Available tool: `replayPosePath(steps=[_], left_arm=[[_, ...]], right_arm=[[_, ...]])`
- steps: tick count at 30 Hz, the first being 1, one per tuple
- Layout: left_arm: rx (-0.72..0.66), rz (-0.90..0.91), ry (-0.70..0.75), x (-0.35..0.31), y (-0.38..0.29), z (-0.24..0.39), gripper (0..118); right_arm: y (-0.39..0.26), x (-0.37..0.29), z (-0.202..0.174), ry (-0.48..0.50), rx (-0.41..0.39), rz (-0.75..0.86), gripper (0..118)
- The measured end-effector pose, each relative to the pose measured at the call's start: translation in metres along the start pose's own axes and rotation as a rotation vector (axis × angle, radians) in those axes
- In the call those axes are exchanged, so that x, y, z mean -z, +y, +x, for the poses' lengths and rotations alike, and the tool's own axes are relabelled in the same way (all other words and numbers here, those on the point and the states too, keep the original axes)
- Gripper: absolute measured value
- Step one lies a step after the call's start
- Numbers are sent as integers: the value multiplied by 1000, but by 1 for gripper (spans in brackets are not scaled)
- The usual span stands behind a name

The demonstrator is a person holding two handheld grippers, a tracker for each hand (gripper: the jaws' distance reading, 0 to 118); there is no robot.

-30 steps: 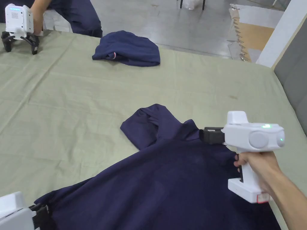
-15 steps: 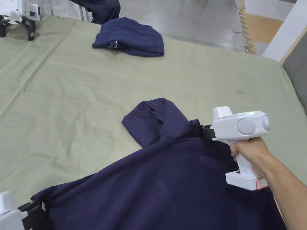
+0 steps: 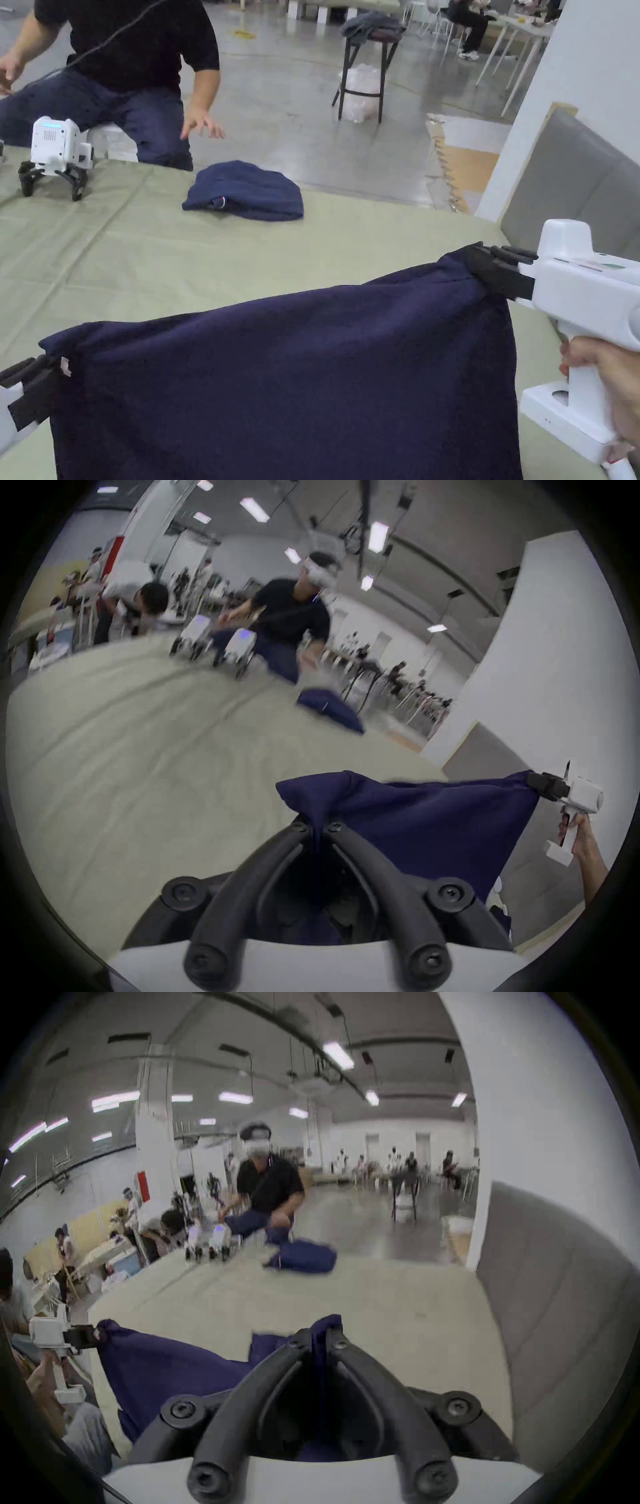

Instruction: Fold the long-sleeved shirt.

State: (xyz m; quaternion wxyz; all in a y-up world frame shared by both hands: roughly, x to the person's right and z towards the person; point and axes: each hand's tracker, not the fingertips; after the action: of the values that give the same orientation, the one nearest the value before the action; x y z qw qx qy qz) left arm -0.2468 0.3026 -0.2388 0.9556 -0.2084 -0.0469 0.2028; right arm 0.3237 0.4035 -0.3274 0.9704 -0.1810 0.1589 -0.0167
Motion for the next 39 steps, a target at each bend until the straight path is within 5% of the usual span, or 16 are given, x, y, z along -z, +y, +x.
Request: replayPosePath(steps=[9,18,29,39], left_arm=[[185,261,-164,-60,159,92,8],[254,372,-188,-63,296,178,8],[303,491,-117,-30,429,250,8],[366,543,-11,46,518,283,8]], right_arm=[[133,-140,-26,-144,-64,298,4],[266,-200,-32,-284,-94,468,4],[396,-180,-19,-326,-97,565,4],[472,-82,3,-416,-125,596,4]])
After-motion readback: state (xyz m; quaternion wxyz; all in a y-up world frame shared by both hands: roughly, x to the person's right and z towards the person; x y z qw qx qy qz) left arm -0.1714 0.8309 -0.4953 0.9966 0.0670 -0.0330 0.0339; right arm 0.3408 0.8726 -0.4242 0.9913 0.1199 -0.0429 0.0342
